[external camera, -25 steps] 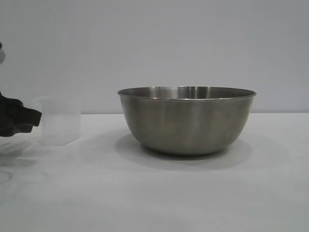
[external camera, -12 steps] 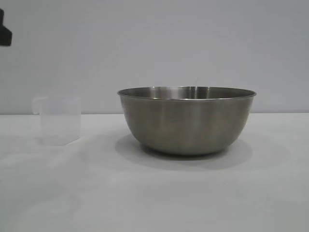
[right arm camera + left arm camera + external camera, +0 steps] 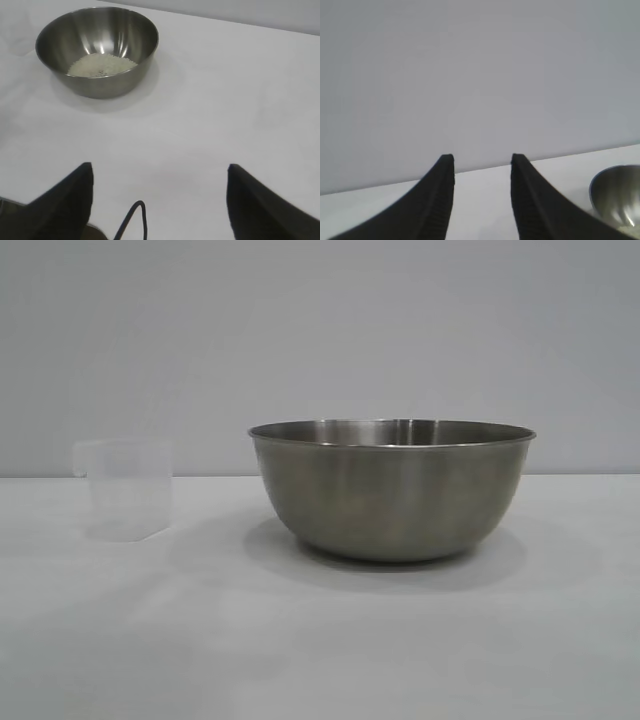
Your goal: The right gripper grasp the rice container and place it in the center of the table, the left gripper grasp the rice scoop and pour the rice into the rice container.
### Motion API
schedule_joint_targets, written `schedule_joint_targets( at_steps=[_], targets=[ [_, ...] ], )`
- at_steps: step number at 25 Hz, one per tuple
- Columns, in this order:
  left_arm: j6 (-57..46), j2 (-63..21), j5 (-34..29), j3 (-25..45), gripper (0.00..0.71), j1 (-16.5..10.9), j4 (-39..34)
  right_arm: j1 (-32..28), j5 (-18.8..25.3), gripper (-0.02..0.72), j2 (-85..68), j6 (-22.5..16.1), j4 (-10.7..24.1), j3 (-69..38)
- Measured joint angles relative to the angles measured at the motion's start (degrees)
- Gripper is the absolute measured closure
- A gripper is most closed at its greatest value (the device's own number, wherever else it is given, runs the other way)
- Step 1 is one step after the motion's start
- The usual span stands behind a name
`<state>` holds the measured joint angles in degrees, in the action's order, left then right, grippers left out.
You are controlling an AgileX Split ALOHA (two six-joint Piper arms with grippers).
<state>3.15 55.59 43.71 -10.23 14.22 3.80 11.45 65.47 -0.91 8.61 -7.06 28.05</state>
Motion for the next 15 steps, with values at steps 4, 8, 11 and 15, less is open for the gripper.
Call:
schedule_joint_targets(
  at_steps=[4, 8, 11, 15],
  targets=[
    [-0.22, -5.37, -6.14, 0.38, 0.445, -1.28, 0.0, 0.0, 0.0, 0.212, 0.0, 0.0, 0.0, 0.0],
    [-0.33, -12.82, -14.43, 0.51, 0.445, -5.33, 0.08, 0.0, 0.0, 0.212, 0.0, 0.0, 0.0, 0.0],
    [-1.3, -18.87, -21.39, 0.51, 0.445, -8.32, 0.08, 0.0, 0.0, 0.212, 0.0, 0.0, 0.0, 0.0],
    [-4.78, -25.33, -29.79, 0.37, 0.445, -12.25, -1.67, 0.0, 0.0, 0.212, 0.0, 0.0, 0.0, 0.0]
  ],
)
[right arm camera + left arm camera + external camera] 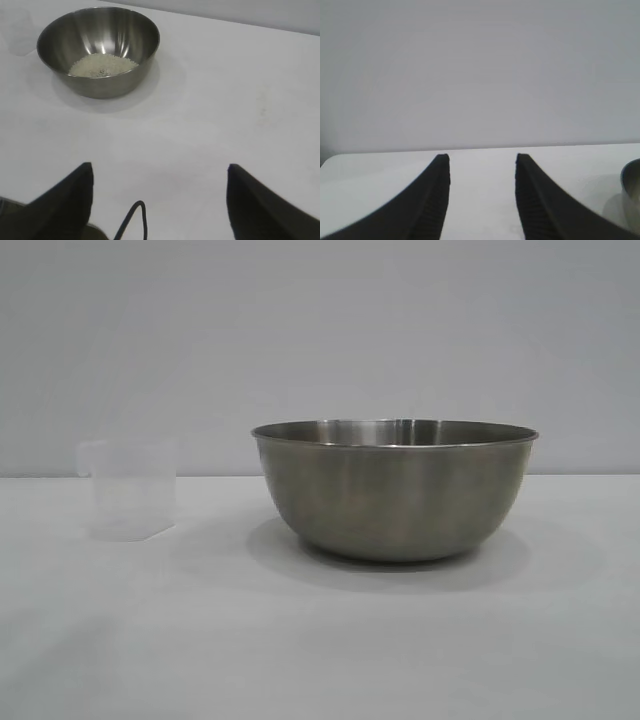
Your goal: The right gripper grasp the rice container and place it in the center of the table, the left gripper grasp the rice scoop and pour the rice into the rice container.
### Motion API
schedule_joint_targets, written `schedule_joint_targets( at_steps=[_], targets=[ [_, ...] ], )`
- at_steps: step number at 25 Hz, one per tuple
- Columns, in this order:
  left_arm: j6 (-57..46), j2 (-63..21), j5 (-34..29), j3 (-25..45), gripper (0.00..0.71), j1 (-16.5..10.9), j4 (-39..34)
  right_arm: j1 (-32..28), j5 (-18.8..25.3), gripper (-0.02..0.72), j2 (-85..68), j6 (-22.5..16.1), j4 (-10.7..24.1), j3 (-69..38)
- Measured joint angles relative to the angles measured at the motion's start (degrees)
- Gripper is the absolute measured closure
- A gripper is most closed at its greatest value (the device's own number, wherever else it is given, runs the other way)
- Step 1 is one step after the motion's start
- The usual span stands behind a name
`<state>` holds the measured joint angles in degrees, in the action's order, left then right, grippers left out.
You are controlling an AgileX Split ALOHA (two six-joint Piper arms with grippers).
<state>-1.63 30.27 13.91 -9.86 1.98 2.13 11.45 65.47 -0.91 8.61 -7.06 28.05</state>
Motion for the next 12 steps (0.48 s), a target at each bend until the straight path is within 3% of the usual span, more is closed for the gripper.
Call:
schedule_joint_targets(
  at_steps=[8, 12],
  targets=[
    [-2.67, -9.73, -24.64, -9.12, 0.445, -5.99, -3.23, 0.0, 0.0, 0.212, 0.0, 0.0, 0.0, 0.0],
    [1.95, -13.74, -34.77, -12.59, 0.445, -8.26, -1.22, 0.0, 0.0, 0.212, 0.0, 0.0, 0.0, 0.0]
  ],
)
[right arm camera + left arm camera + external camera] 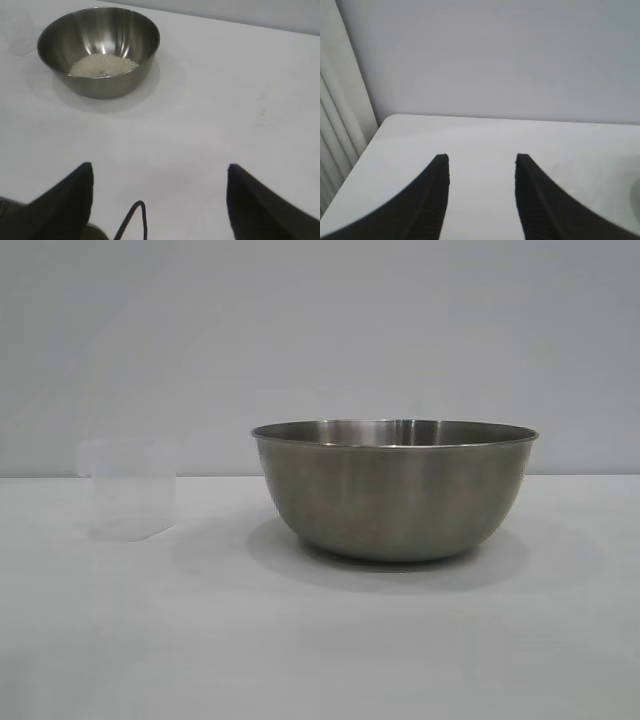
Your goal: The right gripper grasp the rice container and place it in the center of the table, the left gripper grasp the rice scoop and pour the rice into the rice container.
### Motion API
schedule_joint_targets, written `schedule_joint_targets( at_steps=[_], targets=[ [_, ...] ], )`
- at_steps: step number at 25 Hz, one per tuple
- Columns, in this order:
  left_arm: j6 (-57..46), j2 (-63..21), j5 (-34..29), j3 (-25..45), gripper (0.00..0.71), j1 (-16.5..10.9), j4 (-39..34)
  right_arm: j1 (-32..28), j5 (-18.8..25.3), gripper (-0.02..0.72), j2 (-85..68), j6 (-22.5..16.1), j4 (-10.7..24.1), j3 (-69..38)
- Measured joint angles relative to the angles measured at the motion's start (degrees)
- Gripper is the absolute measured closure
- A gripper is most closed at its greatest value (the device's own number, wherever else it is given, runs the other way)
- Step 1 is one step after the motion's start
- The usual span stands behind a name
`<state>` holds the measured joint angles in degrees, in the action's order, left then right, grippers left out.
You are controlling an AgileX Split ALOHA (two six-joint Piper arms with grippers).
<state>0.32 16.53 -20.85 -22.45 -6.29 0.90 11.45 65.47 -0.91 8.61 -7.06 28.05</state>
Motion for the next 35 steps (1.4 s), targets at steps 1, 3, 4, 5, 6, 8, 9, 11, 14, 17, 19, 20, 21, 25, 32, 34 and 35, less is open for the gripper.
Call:
schedule_joint_targets(
  at_steps=[1, 3, 4, 5, 6, 8, 9, 11, 14, 17, 19, 20, 21, 25, 32, 34, 35],
  targets=[
    [2.52, -1.11, -2.27, -0.38, 0.445, -0.81, 1.79, 0.0, 0.0, 0.212, 0.0, 0.0, 0.0, 0.0],
    [8.08, -3.39, -6.1, -0.89, 0.445, -2.03, 6.17, 0.0, 0.0, 0.212, 0.0, 0.0, 0.0, 0.0],
    [11.06, -4.79, -8.02, -0.91, 0.445, -2.45, 8.79, 0.0, 0.0, 0.212, 0.0, 0.0, 0.0, 0.0],
    [13.95, -6.33, -9.87, -1.04, 0.445, -2.43, 11.25, 0.0, 0.0, 0.212, 0.0, 0.0, 0.0, 0.0],
    [16.4, -8.08, -11.42, -1.15, 0.445, -2.47, 12.92, 0.0, 0.0, 0.212, 0.0, 0.0, 0.0, 0.0],
    [18.5, -11.58, -15.71, -1.26, 0.445, -2.47, 15.12, 0.0, 0.0, 0.212, 0.0, 0.0, -0.03, 0.0],
    [18.89, -13.59, -18.32, -1.37, 0.445, -2.47, 15.38, 0.0, 0.0, 0.212, 0.0, 0.0, -0.03, 0.0],
    [18.78, -16.57, -23.31, -2.18, 0.445, -2.47, 16.02, 0.0, 0.0, 0.212, 0.0, 0.0, -0.03, 0.0],
    [18.13, -17.33, -30.23, -5.04, 0.445, -2.61, 15.92, 0.0, 0.0, 0.212, 0.0, 0.0, -0.14, 0.0],
    [16.53, -17.47, -34.98, -7.69, 0.445, -2.71, 11.27, 0.0, 0.0, 0.212, 0.0, 0.0, -0.14, 0.0],
    [12.72, -17.51, -38.24, -8.05, 0.445, -2.71, 5.78, 0.0, 0.0, 0.212, 0.0, 0.0, -0.14, 0.0],
    [10.57, -17.51, -39.46, -7.92, 0.445, -2.75, 3.36, 0.0, 0.0, 0.212, 0.0, 0.0, -0.14, 0.0],
    [9.17, -17.51, -40.29, -7.46, 0.445, -2.75, 1.81, 0.0, 0.0, 0.212, 0.0, 0.0, -0.14, 0.0],
    [6.83, -17.62, -41.99, -6.38, 0.445, -2.75, -0.45, 0.0, 0.0, 0.212, 0.0, 0.0, -0.14, 0.0],
    [4.36, -17.62, -43.16, -5.68, 0.445, -2.75, -0.45, 0.0, 0.0, 0.212, 0.0, 0.0, -0.17, 0.0],
    [4.26, -17.62, -43.16, -5.68, 0.445, -2.75, -0.45, 0.0, 0.0, 0.212, 0.0, 0.0, -0.17, 0.0],
    [4.26, -17.62, -43.16, -5.68, 0.445, -2.75, -0.45, 0.0, 0.0, 0.212, 0.0, 0.0, -0.17, 0.0]
  ],
)
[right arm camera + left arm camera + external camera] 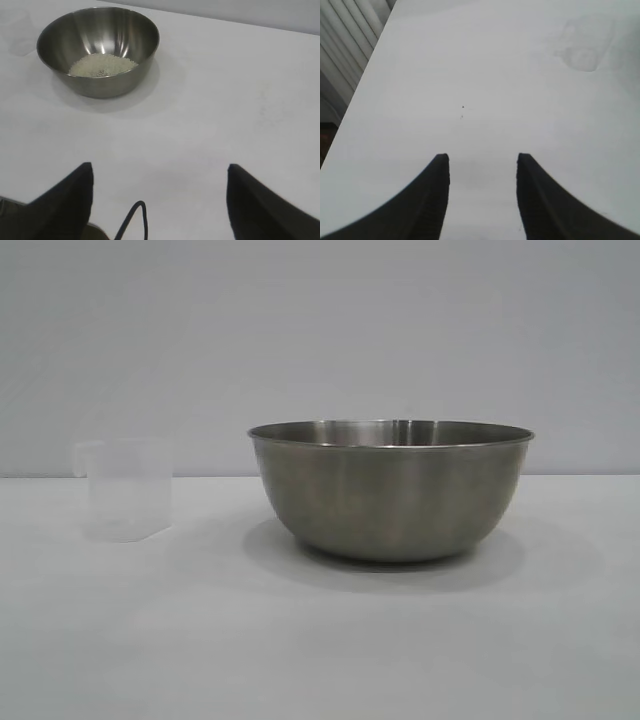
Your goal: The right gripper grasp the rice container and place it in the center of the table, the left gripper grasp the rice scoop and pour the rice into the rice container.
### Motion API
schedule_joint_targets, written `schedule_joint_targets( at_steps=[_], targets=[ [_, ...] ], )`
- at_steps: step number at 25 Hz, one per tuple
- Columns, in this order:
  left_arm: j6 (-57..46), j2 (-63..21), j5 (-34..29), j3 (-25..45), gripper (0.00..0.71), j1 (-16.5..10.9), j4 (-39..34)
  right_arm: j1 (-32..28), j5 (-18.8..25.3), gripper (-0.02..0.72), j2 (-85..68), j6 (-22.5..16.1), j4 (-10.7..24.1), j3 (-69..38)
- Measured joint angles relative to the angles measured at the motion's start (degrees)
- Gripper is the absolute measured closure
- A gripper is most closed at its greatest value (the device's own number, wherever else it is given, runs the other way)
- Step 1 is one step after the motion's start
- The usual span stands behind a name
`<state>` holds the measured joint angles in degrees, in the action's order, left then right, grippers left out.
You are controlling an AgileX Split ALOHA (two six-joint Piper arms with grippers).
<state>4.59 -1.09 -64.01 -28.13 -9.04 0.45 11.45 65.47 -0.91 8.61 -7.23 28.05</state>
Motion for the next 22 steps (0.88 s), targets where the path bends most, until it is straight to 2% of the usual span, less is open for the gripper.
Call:
schedule_joint_targets(
  at_steps=[17, 22],
  targets=[
    [0.0, 0.0, -0.04, 0.0, 0.445, 0.0, 0.0, -0.23, 0.0, 0.212, 0.0, 0.0, -0.1, 0.0],
    [0.0, 0.0, -0.04, 0.0, 0.445, 0.0, 0.0, -5.14, 0.0, 0.212, 0.0, 0.0, -0.1, 0.0]
  ],
)
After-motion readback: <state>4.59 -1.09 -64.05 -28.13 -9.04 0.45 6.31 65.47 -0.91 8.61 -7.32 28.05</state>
